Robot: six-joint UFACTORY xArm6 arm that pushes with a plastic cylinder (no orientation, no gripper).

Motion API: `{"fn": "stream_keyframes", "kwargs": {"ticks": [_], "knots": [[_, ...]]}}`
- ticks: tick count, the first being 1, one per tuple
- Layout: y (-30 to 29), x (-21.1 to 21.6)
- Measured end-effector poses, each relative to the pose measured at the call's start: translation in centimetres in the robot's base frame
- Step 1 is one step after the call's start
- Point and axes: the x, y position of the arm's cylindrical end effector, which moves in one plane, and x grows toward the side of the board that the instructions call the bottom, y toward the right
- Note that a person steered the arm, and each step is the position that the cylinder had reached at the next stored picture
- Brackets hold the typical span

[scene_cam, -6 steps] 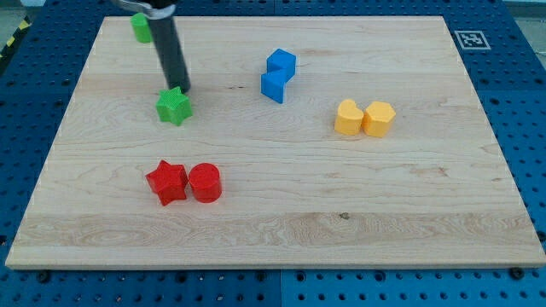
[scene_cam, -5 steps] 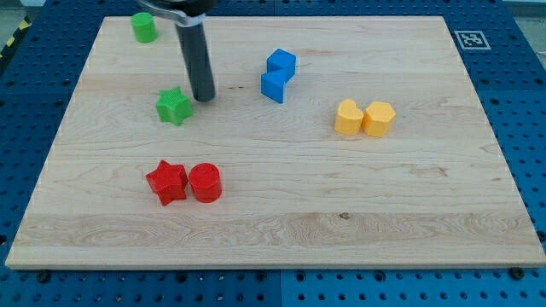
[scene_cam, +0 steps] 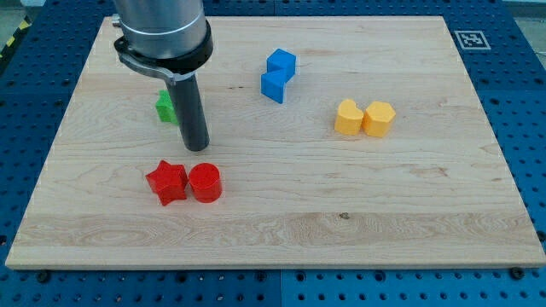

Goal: Push green star slightly up

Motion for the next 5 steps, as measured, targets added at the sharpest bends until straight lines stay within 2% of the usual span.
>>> {"fn": "stream_keyframes", "kwargs": {"ticks": [3,5], "knots": [[-1.3,-1.1],[-2.5,-3.9]]}}
